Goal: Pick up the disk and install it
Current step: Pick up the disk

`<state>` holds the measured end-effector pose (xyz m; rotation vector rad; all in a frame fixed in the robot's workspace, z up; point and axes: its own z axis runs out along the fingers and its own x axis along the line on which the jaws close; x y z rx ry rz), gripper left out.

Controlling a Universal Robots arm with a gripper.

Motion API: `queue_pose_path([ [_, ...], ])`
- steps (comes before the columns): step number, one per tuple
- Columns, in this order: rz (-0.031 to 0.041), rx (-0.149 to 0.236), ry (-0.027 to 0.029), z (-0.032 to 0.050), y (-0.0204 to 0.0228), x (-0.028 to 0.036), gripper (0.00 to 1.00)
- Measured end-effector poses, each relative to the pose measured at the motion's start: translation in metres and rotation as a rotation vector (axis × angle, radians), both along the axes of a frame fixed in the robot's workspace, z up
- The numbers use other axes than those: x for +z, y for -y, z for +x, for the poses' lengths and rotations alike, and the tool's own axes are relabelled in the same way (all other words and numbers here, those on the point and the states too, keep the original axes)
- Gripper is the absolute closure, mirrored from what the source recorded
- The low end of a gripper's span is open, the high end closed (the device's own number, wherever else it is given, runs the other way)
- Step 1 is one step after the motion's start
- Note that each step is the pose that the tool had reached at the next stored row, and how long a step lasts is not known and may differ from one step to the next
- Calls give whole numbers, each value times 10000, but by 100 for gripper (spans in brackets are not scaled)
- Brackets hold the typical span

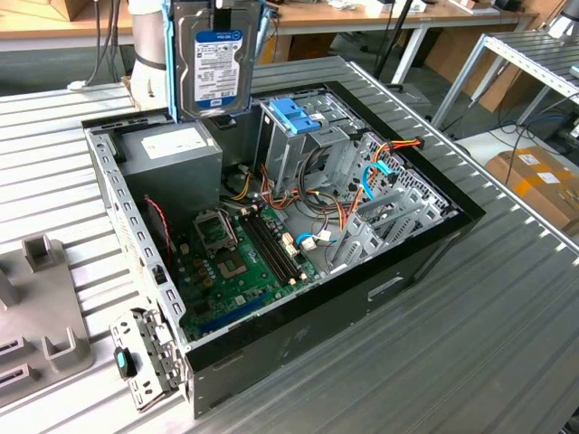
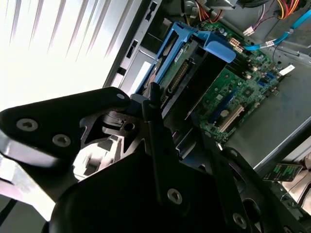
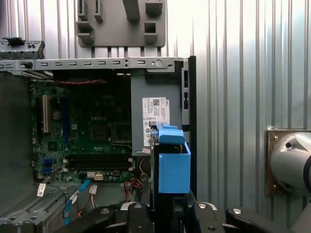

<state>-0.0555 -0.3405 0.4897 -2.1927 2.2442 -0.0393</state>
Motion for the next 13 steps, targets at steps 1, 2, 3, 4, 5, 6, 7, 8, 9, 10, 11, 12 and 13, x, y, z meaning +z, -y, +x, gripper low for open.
queue_pose_path([
  [1,0,0,0,50,0,0,65],
  [2,-1,0,0,88,-1,-1,65],
  [3,-1,1,1,151,-2,-1,65],
  [4,-1,0,1,190,-2,-2,65],
  [5,-1,0,0,241,-2,-2,65],
  [6,-1,1,0,281,-3,-3,65],
  [7,0,1,1,352,-4,-4,65],
  [8,0,1,1,393,-4,-4,65],
  [9,-1,0,1,433,-4,-4,65],
  [10,0,1,1,503,-5,-5,65],
  [11,1,0,1,541,-5,-6,65],
  [12,0,1,1,592,-6,-6,65],
  [13,-1,1,1,628,-7,-6,65],
])
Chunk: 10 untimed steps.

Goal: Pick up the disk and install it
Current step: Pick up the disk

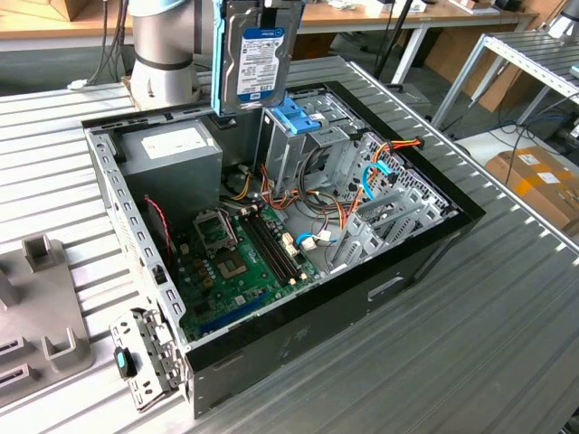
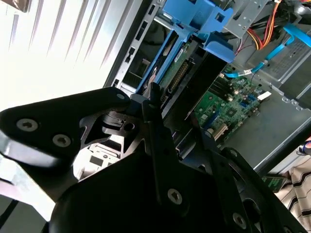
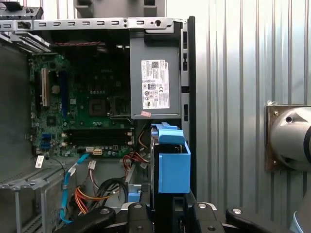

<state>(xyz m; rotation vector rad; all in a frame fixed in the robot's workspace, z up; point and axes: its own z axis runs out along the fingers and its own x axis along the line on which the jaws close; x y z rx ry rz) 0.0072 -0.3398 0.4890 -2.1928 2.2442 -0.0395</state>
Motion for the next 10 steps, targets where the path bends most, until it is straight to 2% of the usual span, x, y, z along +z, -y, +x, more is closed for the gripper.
queue_pose_path([
  [3,0,0,0,112,-4,-1,65],
  [6,1,0,0,314,-7,-4,65],
  [8,0,0,0,395,-8,-5,65],
  [9,0,0,0,491,-9,-6,65],
  [10,-1,-1,0,544,-9,-6,65],
])
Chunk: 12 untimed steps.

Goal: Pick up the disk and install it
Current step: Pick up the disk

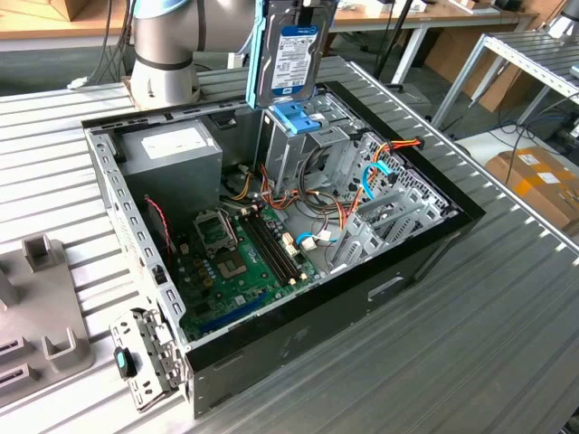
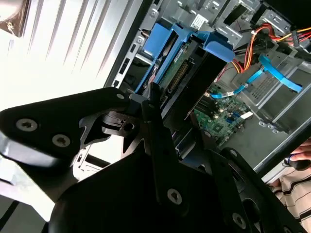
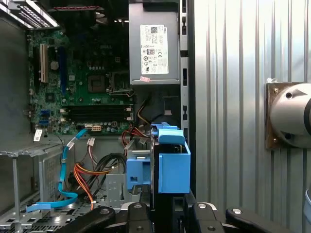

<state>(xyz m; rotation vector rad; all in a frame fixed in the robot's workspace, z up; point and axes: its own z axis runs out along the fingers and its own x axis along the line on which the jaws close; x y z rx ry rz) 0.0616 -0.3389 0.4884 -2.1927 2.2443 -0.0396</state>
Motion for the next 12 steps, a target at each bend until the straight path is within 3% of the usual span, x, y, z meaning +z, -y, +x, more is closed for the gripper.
queue_pose_path([
  [1,0,2,0,39,0,-1,65],
  [6,-1,1,0,429,-2,-7,65],
  [12,1,1,0,574,9,-16,65],
])
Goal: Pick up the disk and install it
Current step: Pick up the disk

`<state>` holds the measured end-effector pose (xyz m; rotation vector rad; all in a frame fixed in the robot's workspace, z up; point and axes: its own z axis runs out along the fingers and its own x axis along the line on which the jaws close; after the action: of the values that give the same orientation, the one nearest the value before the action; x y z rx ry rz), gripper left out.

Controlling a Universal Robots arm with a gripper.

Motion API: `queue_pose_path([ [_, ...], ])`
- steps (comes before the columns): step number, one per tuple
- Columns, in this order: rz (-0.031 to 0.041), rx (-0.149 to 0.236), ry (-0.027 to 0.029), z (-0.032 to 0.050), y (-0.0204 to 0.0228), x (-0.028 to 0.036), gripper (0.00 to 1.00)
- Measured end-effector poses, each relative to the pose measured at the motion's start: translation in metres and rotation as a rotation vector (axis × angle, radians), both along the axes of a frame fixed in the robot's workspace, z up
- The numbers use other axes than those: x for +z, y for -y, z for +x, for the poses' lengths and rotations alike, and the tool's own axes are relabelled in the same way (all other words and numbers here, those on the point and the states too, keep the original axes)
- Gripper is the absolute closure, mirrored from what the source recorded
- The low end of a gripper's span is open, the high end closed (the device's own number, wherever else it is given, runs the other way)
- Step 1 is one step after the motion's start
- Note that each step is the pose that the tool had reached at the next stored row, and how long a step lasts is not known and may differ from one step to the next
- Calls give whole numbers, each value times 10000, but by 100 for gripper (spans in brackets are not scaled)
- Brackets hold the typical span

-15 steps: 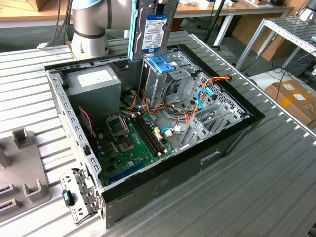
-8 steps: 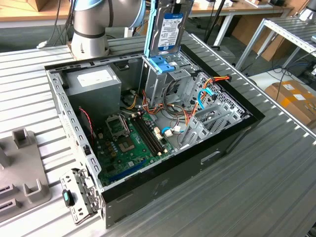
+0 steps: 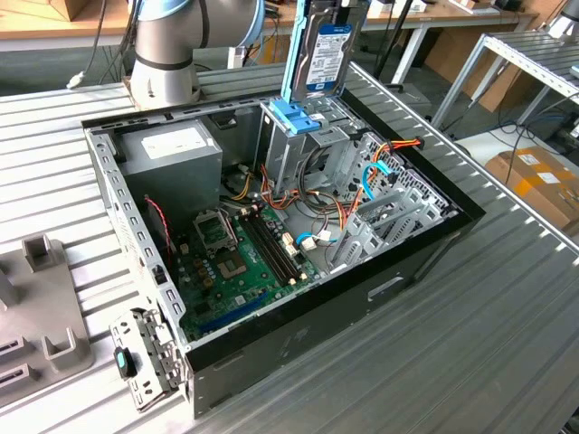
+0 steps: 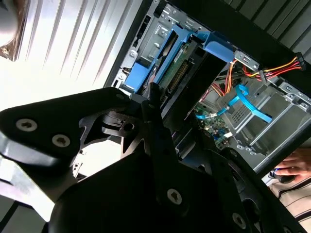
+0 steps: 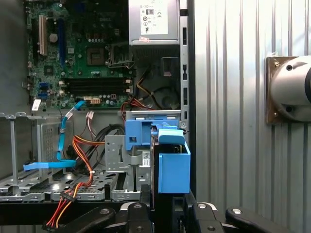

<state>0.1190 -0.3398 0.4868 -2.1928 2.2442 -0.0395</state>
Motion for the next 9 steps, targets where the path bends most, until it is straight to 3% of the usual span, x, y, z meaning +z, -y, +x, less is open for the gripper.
queue_pose_path([
  [2,-2,0,0,14,29,-1,65],
  [9,0,-1,0,15,277,-4,65],
])
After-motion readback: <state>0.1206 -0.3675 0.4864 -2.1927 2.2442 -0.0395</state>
